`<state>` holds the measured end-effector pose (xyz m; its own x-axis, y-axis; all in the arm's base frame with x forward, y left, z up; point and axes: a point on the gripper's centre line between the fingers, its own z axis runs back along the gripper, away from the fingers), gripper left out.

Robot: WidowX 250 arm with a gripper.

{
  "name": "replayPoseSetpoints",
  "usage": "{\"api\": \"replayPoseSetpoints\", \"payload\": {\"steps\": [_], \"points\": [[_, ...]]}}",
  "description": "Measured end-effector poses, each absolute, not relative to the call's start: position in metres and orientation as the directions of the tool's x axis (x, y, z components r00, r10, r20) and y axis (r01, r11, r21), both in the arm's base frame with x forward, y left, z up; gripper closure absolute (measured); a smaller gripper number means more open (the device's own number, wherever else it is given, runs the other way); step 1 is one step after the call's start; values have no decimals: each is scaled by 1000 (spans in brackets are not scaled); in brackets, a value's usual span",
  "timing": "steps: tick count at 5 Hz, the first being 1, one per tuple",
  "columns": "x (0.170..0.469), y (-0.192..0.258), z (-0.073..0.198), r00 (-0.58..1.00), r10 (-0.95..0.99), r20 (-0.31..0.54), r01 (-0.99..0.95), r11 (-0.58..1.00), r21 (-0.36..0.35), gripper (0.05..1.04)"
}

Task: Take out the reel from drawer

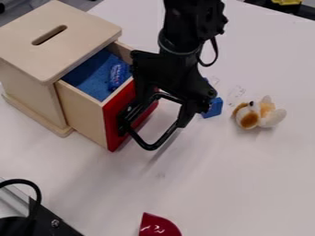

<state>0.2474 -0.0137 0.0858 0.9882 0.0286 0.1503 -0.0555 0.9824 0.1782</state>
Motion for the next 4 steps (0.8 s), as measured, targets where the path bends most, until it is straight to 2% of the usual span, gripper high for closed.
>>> {"api": "replayPoseSetpoints", "payload": {"steps": [2, 4], "points": [[241, -10, 81, 993, 33, 113, -55, 977, 207, 92], [237, -1, 121, 972, 105, 210, -148, 969, 198, 92]]}}
